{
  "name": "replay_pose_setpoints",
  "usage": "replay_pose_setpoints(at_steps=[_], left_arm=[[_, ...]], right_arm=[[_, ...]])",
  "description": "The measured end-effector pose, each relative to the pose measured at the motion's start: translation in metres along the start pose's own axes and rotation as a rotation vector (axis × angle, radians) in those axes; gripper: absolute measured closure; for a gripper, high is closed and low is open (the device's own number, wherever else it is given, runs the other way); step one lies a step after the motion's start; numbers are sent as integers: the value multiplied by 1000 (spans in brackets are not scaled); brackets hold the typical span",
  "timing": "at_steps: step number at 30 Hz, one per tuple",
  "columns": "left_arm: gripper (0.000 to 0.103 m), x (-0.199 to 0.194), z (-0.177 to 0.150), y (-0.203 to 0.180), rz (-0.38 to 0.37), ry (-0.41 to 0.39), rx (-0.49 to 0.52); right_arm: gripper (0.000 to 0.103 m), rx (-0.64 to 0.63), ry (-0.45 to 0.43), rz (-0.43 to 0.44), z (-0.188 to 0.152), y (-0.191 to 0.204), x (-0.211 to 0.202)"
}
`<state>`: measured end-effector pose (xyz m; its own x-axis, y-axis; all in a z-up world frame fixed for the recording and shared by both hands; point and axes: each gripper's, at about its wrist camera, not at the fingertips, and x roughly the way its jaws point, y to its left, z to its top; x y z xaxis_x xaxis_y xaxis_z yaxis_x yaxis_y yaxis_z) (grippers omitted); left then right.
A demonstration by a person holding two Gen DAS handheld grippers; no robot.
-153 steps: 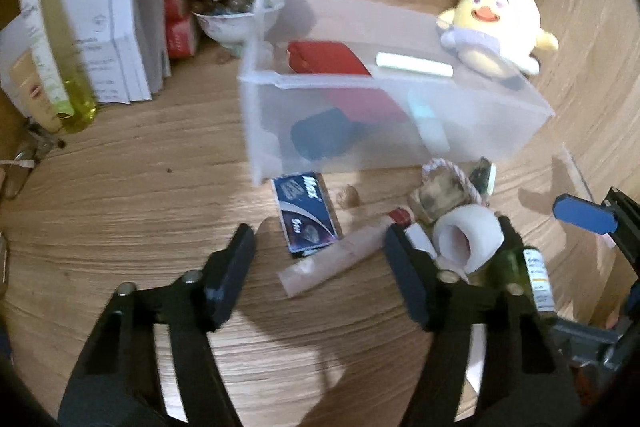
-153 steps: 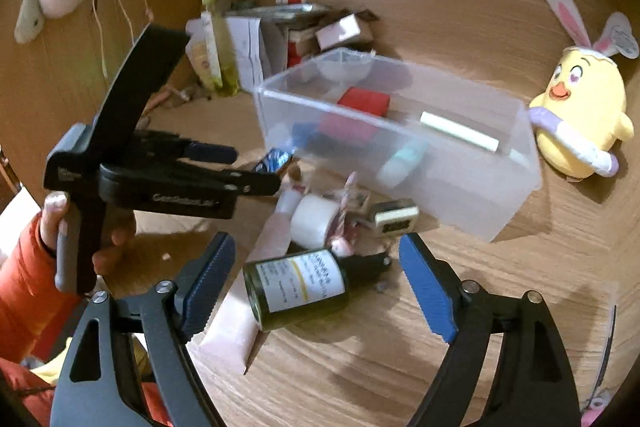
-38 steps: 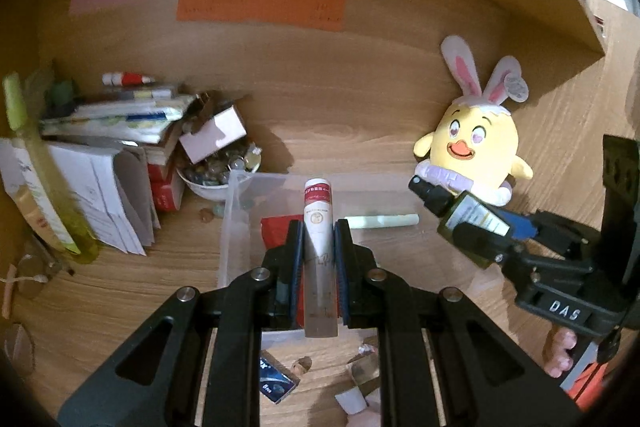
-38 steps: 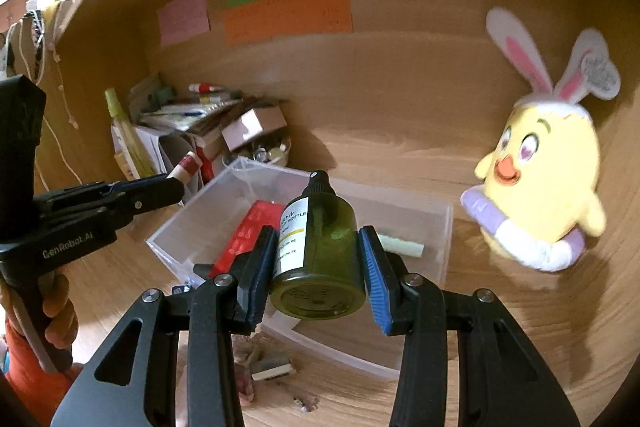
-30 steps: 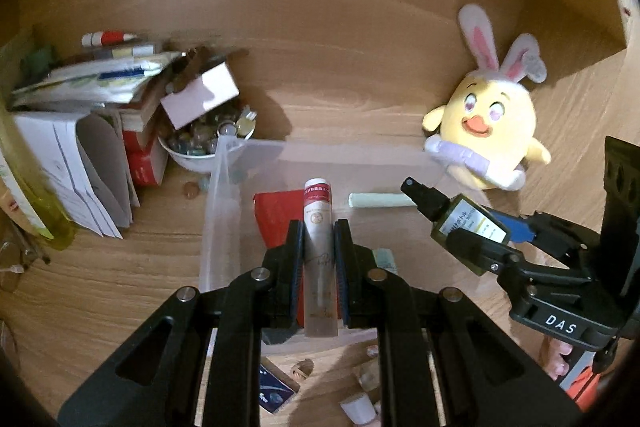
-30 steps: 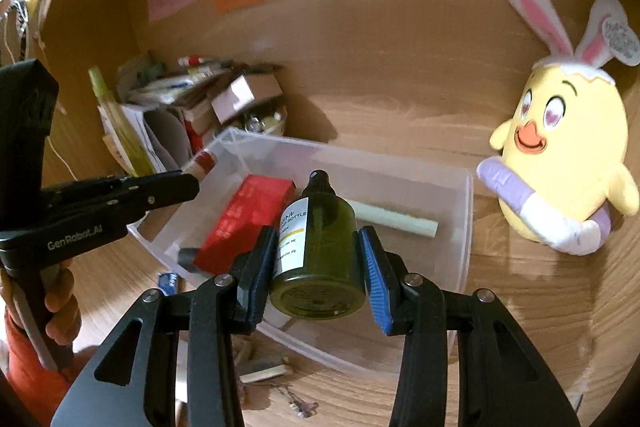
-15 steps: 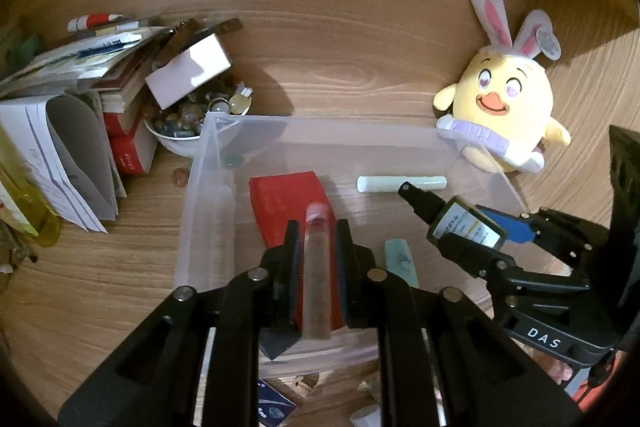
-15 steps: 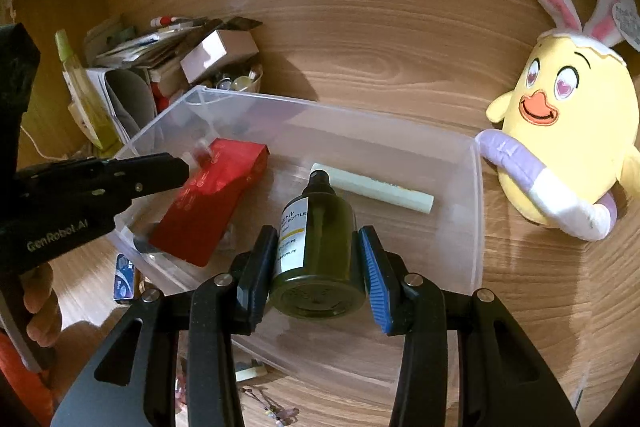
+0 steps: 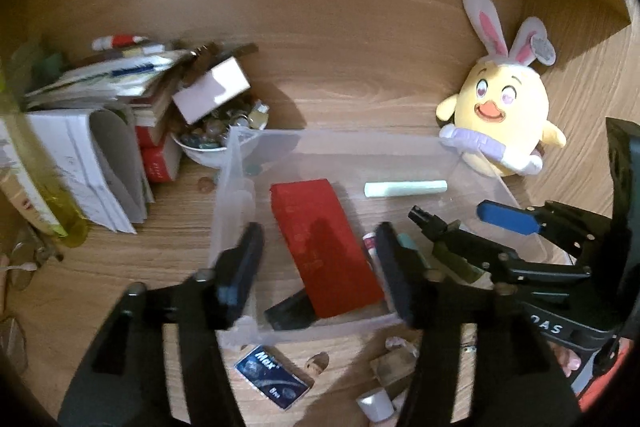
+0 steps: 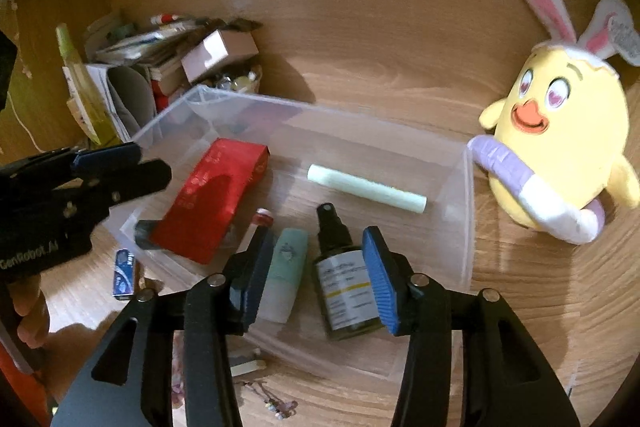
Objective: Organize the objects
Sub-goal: 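Withdraw both tools from the clear box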
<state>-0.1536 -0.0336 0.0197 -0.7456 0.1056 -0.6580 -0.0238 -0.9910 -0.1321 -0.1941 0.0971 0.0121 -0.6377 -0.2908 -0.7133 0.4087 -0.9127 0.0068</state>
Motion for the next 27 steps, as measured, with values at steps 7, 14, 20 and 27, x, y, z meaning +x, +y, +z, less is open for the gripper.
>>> replay_pose_setpoints(at_steps=[7, 14, 20, 27], left_arm=[[26, -34, -3, 4, 11, -52, 8], [9, -71, -14, 4, 32, -115, 33], [7, -85, -26, 10, 44, -107, 56], [7, -73, -48, 19, 74, -40, 68]], right_arm=[[44, -27, -116, 12, -6, 10, -47], [34, -39, -188, 17, -16, 16, -82], [30, -37, -203, 28, -31, 18, -94], [30, -44, -182, 28, -53, 21, -93]])
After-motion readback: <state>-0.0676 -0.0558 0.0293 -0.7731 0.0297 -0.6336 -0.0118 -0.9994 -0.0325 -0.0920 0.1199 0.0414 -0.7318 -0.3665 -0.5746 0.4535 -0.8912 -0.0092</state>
